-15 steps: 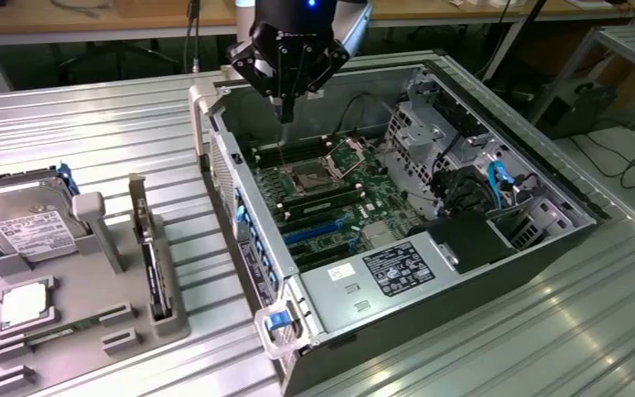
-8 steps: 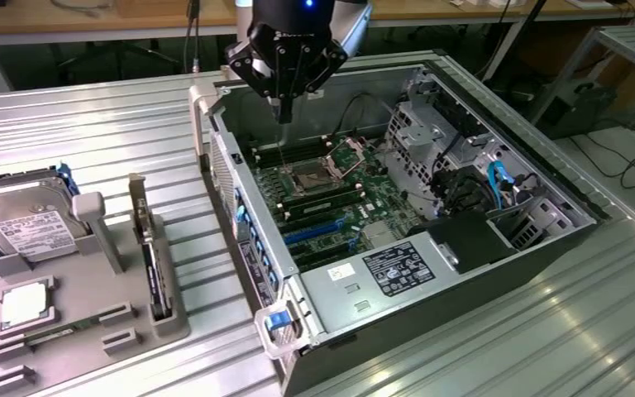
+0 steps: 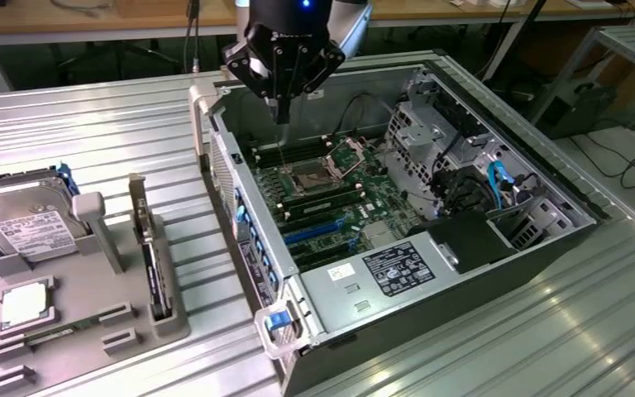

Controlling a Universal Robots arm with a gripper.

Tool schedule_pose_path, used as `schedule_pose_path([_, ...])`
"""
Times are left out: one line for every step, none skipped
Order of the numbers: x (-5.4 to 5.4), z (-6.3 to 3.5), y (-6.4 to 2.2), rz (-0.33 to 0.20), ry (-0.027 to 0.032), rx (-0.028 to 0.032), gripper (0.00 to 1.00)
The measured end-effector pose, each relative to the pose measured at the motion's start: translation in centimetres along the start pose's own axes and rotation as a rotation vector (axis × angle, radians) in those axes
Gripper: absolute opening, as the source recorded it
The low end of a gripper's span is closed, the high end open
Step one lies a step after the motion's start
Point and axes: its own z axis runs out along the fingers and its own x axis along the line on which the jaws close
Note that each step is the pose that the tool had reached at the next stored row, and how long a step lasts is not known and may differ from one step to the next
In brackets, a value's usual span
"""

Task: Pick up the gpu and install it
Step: 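Reach for the gpu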

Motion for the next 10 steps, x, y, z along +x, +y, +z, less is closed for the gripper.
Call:
schedule_pose_path([0.05,-0.01,-0.01,0.000,0.0000,0.0001,0.11])
schedule_pose_path([0.09,0.00,-0.02,0.000,0.0000,0.0000,0.11])
schedule_pose_path([0.15,0.00,-0.03,0.000,-0.0001,0.0000,0.11])
schedule_pose_path([0.21,-0.01,-0.04,0.000,0.0000,0.0000,0.11])
schedule_pose_path([0.26,-0.01,-0.05,0.000,0.0000,0.0001,0.11])
schedule_pose_path([0.31,-0.01,-0.06,0.000,0.0000,0.0001,0.11])
schedule_pose_path([0.34,-0.01,-0.06,0.000,0.0000,0.0001,0.11])
schedule_pose_path([0.40,-0.01,-0.07,0.000,0.0000,0.0000,0.11])
schedule_pose_path([0.45,-0.02,-0.09,0.000,0.0000,0.0000,0.11])
schedule_pose_path([0.48,-0.02,-0.10,0.000,0.0000,0.0000,0.11])
